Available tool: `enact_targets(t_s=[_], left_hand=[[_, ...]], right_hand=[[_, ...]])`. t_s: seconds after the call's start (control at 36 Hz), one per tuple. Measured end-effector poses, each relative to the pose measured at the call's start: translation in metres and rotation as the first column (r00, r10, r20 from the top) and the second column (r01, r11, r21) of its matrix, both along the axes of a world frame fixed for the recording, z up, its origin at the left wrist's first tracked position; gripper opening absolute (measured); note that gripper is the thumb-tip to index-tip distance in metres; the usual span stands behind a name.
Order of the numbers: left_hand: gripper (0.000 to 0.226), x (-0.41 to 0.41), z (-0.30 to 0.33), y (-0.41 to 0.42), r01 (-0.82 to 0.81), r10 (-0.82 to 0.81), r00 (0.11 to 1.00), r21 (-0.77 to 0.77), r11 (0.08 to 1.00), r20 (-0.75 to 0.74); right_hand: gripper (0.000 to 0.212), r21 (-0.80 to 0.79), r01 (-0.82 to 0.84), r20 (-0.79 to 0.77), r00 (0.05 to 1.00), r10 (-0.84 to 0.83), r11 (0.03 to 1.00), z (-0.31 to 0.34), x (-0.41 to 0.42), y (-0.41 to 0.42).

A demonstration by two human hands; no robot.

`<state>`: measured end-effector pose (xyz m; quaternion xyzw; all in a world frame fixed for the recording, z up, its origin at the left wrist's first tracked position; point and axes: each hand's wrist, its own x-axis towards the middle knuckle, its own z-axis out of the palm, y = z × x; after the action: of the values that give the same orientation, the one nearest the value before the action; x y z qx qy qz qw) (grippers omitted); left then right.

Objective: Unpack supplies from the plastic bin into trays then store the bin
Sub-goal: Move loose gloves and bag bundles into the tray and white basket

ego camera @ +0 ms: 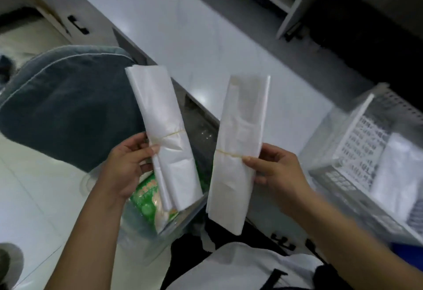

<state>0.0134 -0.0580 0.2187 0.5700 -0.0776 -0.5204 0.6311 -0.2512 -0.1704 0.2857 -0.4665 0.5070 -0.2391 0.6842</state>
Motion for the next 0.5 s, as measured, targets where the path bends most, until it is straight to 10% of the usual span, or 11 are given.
enact_targets(t_s=[0.5], left_hand=[[0.053,-0.153,0.031,-0.156,0.415,-0.408,0.909,0.074,0.907,-0.086]], right_hand=[[0.014,0.072,0.545,0.068,0.833,-0.549,0.836,0.044,-0.244,-0.063]])
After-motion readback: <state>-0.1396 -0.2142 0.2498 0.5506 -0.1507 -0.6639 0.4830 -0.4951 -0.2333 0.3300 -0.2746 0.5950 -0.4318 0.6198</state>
